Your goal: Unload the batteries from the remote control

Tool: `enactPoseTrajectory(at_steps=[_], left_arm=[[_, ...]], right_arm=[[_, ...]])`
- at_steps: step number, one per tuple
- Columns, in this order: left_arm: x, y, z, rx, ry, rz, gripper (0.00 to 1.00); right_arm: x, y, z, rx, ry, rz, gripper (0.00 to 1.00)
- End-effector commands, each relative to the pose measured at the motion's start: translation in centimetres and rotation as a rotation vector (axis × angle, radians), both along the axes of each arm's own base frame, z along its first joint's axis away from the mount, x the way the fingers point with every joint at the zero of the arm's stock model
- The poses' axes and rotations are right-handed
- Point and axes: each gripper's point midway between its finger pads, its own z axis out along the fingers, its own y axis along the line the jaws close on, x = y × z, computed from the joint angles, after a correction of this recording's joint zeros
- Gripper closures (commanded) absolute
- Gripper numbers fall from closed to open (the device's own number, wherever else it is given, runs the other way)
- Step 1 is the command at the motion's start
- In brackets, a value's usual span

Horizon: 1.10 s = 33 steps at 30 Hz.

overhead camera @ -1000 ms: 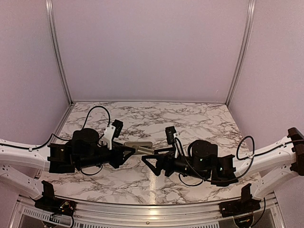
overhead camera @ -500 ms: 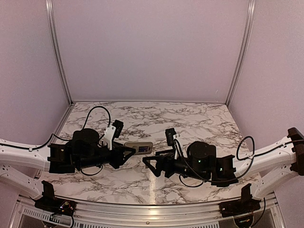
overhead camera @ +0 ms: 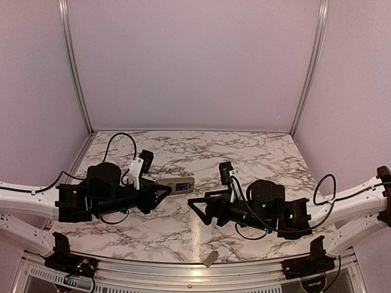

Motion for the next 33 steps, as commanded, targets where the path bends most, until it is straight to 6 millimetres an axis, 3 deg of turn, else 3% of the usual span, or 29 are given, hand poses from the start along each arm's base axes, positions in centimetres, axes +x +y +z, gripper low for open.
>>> enactPoseTrajectory(at_steps=[1,18,33], left_arm=[[-0.2,0.9,0.8,-0.006,-0.023,0.009,1.0],[-1.9,1.5,-0.3,-0.068,0.054,-0.052,1.0],[-3.9,2.1,-3.9,-0.158,0.159,-0.112,1.0]], right_arm=[[-0.4,-1.0,-0.9,-0.04,-0.009,0.001,0.11],[-1.3,-2.5,-4.7,-0.217,-0.089,0.071,0.04],[1.8,-6.5,-8.4,-0.404,-0.08,-0.171,0.02]])
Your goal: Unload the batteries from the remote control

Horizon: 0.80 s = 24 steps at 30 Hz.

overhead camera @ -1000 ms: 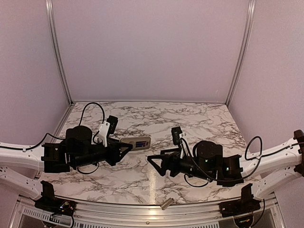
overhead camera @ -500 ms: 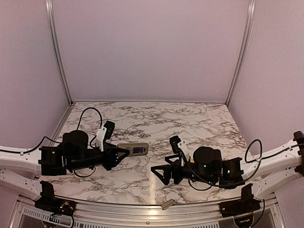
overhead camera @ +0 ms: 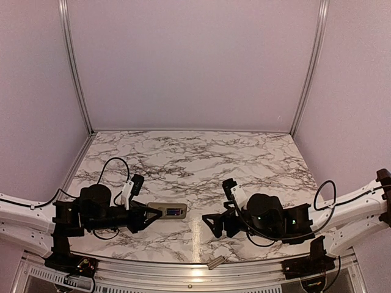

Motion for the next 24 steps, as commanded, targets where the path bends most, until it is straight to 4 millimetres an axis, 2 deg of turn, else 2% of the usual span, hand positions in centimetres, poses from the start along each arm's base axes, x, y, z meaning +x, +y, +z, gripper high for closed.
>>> enactPoseTrajectory(at_steps=[1,10,16,24], left_arm=[[-0.3,-0.7,1.4,-0.11,0.01,-0.024,1.0],[-1.0,-3.1,-0.3,-0.178,0.1,-0.088,1.0],[-0.6,-5.5,-2.6,-0.142,0.153,-0.115,1.0],[-0.7,-6.9,-5.8,-0.13,0.238,-0.128,1.0]], right_arm=[[1.3,-2.0,-1.5,-0.079,-0.014,-0.123,0.01],[2.2,-3.4,-2.2,-0.094,-0.013,-0.217,0.01],[2.3,-5.0,-2.8,-0.1,0.006,-0.27,0.01],[1.9,-6.4,-3.8,-0.093,0.032,-0.292,0.01]])
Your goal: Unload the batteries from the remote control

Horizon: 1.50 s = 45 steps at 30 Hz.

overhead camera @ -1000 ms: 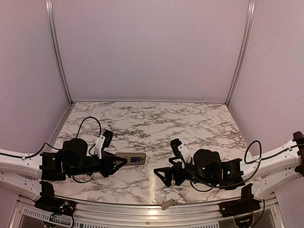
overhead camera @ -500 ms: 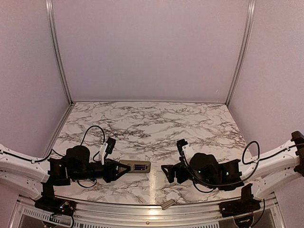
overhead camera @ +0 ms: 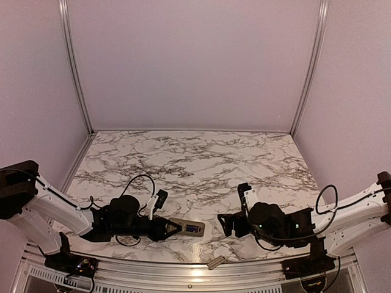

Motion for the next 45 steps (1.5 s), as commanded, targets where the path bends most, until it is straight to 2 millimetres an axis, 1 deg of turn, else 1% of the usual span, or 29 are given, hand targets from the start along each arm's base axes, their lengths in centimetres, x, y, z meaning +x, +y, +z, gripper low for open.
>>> enactPoseTrajectory(at_steps=[1,6,8,12,18,24,28,34,41,43,44,45], left_arm=[[0.3,-1.6,1.1,-0.091,0.015,-0.015,1.0],[0.0,-1.4,-0.8,-0.071,0.048,-0.019,1.0],[0.0,-1.2,-1.2,-0.067,0.056,-0.024,1.0],[0.5,-0.6,-2.1,-0.042,0.061,-0.005,0.94],[1.7,0.8,-3.4,0.009,0.068,0.023,0.81],[2.8,2.4,-5.5,0.071,0.072,0.048,0.76],[3.6,3.0,-6.8,0.102,0.076,0.067,0.75],[4.4,3.8,-8.0,0.154,0.062,0.1,0.63],[5.6,5.5,-8.3,0.24,0.0,0.174,0.43],[5.7,5.7,-8.2,0.25,-0.011,0.179,0.33],[5.7,5.8,-8.1,0.253,-0.017,0.181,0.31],[5.8,5.9,-8.0,0.258,-0.024,0.186,0.29]], right_arm=[[-0.1,-0.9,-0.3,0.003,0.011,-0.031,0.01],[-0.2,-1.4,-0.9,-0.004,0.022,-0.041,0.01],[-0.2,-1.5,-1.0,-0.005,0.025,-0.046,0.01],[-0.2,-1.7,-1.3,-0.006,0.031,-0.055,0.01],[-0.2,-1.9,-1.6,-0.005,0.039,-0.065,0.01],[-0.2,-1.7,-1.8,-0.013,0.043,-0.067,0.01],[-0.1,-1.4,-2.2,-0.03,0.047,-0.067,0.01],[0.2,-1.4,-3.0,-0.069,0.046,-0.084,0.01],[0.7,-2.4,-3.9,-0.143,0.044,-0.153,0.01],[0.9,-2.4,-3.9,-0.15,0.041,-0.158,0.01],[0.9,-2.3,-3.9,-0.154,0.038,-0.159,0.01],[0.9,-2.7,-4.3,-0.185,0.041,-0.162,0.01]])
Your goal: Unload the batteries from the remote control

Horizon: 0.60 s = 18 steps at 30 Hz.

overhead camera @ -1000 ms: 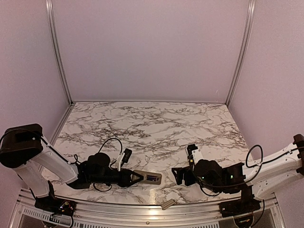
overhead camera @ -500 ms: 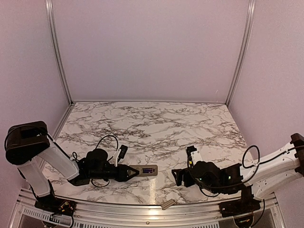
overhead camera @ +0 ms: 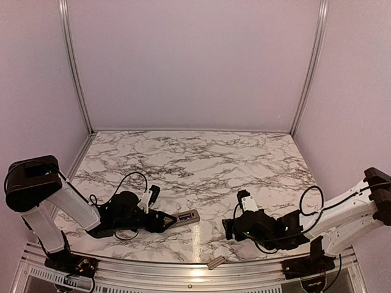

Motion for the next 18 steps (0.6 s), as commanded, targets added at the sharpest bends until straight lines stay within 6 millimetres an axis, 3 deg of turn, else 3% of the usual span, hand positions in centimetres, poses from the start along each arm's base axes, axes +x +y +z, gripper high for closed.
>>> enactPoseTrajectory(at_steps=[1,6,11,18], left_arm=[[0.0,2.9,-3.3,0.171,0.026,0.058,0.25],[0.5,3.7,-2.7,0.192,-0.003,0.093,0.02],[1.0,4.5,-1.7,0.208,-0.04,0.128,0.01],[1.7,5.2,1.3,0.21,-0.104,0.169,0.01]], right_arm=[[0.5,-0.3,0.1,-0.049,-0.013,-0.049,0.01],[0.7,-0.6,-0.5,-0.103,-0.011,-0.071,0.01],[1.0,-0.6,-0.6,-0.131,-0.016,-0.069,0.01],[2.1,-2.5,-0.2,-0.12,-0.009,-0.101,0.01]])
